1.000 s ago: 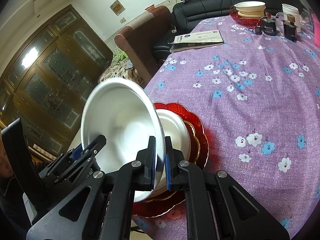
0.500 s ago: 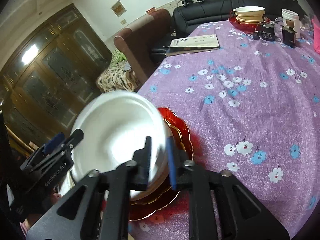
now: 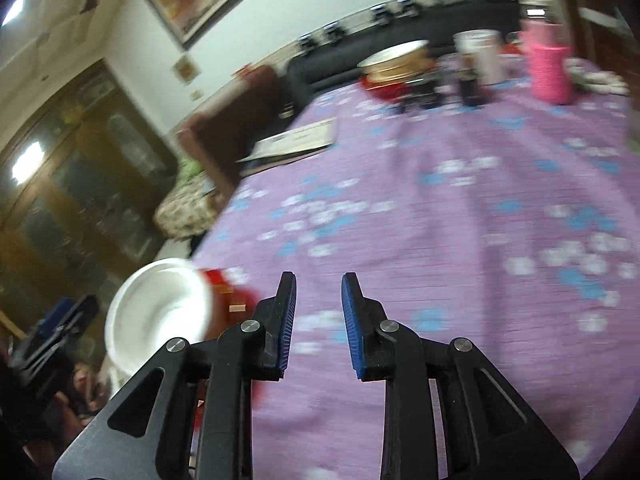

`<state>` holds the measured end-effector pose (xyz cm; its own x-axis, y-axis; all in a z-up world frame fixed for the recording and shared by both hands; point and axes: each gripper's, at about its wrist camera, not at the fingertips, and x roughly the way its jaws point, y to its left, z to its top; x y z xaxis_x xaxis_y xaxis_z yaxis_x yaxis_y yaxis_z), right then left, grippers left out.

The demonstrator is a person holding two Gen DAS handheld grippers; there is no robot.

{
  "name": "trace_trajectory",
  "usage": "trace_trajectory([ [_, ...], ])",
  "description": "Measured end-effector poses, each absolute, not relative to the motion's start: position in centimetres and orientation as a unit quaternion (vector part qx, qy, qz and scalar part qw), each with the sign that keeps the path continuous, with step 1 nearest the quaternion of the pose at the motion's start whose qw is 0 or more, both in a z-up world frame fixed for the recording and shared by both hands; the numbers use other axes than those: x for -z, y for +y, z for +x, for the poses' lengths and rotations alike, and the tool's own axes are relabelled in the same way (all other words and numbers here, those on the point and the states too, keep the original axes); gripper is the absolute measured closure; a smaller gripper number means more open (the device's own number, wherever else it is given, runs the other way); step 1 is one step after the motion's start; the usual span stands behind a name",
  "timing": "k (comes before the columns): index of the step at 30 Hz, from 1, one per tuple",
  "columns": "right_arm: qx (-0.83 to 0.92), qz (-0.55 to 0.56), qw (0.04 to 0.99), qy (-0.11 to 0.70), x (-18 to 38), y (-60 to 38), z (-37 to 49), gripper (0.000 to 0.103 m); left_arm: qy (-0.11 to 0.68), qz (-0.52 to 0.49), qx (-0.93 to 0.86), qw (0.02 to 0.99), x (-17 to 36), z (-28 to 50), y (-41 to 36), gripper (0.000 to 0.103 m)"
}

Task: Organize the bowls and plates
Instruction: 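Lower the stack onto the table and open both grippers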

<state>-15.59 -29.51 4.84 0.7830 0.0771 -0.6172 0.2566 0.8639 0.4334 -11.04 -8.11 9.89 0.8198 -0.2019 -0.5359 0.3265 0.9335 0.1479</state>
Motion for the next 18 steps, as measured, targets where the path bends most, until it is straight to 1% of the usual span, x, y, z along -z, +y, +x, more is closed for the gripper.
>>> trace_trajectory([
  [4, 0.130, 0.241, 0.908, 0.318, -4.5, -34.8, -20.2, 0.080, 0.285, 0.137, 0.219, 0.923, -8.8, -12.4, -14.4, 0.022],
  [8, 0.180, 0.224, 0.904, 0.317, -4.5, -38.2, -23.6, 0.080, 0.281, 0.139, 0.236, 0.920, -8.1, -13.4, -18.1, 0.022],
  [13, 0.203, 0.205, 0.908, 0.304, -5.2, -39.9, -26.3, 0.080, 0.271, 0.135, 0.222, 0.927, -7.9, -14.1, -19.9, 0.022],
  [18, 0.158, 0.203, 0.921, 0.294, -6.1, -37.9, -25.7, 0.080, 0.265, 0.124, 0.182, 0.939, -8.3, -14.1, -18.4, 0.022],
])
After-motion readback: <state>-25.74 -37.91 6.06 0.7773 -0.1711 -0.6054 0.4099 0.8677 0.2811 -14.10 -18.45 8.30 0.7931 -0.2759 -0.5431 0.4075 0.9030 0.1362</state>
